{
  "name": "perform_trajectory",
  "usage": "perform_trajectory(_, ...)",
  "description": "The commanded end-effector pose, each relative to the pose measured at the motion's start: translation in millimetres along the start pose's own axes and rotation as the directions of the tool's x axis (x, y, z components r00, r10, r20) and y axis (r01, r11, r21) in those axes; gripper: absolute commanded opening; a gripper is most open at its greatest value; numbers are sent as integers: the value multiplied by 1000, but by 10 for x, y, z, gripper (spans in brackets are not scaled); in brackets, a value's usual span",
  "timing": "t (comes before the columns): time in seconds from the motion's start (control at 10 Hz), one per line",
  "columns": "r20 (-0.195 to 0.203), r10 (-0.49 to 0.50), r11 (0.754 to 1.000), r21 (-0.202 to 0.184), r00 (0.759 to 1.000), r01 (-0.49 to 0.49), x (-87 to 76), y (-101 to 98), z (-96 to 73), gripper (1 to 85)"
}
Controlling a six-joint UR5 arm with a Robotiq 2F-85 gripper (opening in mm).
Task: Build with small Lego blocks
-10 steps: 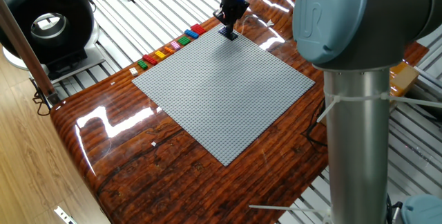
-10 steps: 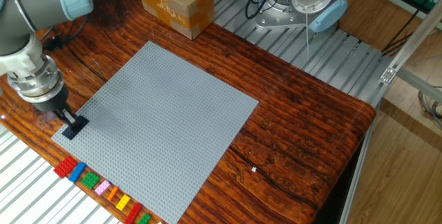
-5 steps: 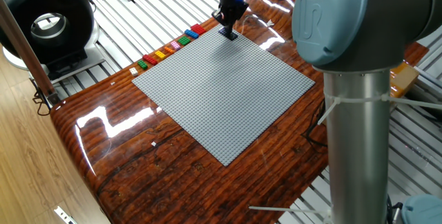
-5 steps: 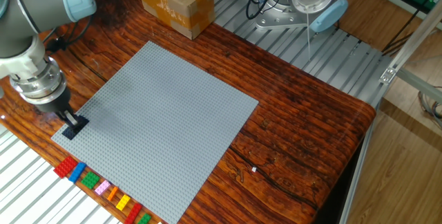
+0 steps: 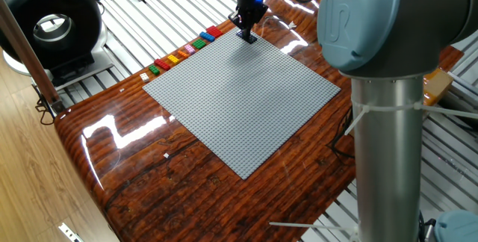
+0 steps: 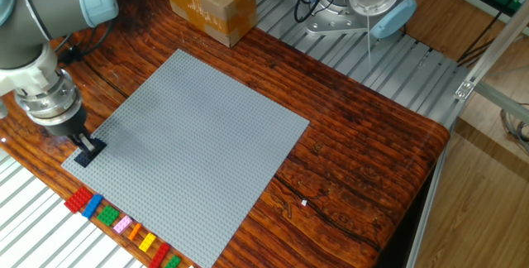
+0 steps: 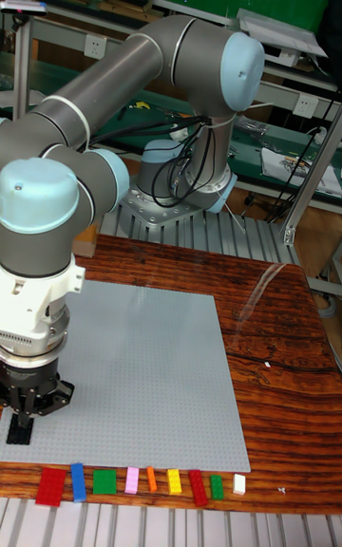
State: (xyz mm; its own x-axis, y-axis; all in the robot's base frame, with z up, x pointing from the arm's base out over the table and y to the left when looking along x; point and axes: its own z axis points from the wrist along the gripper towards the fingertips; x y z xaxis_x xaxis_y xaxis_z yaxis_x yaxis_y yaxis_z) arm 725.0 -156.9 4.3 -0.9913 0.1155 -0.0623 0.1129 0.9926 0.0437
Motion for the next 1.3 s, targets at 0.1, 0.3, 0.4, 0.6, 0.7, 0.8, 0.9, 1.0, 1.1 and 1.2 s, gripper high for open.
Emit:
perform_trajectory(0.1,33,-21,999,-38,999,22,-57,9,37,10)
perform_trajectory(0.3,24,-33,999,-42,999,34,-39,-11,6,10)
perform_trajectory(0.4,22,-33,999,-40,999,34,-36,-17,2,10)
perform_trajectory(0.6,-32,-25,1000,-8,999,25,68,-83,-96,10)
perform_trajectory(0.7,-57,-17,1000,7,998,18,109,-93,-149,10)
perform_trajectory(0.8,-62,-10,1000,19,998,11,115,-97,-150,10)
perform_trajectory(0.9,-58,1,1000,27,998,1,111,-73,-126,10)
perform_trajectory(1.0,-56,4,1000,27,998,-2,110,-75,-127,10)
perform_trajectory(1.1,-58,7,1000,26,998,-6,122,-73,-131,10)
perform_trajectory(1.2,-59,9,1000,17,998,-8,148,-65,-121,10)
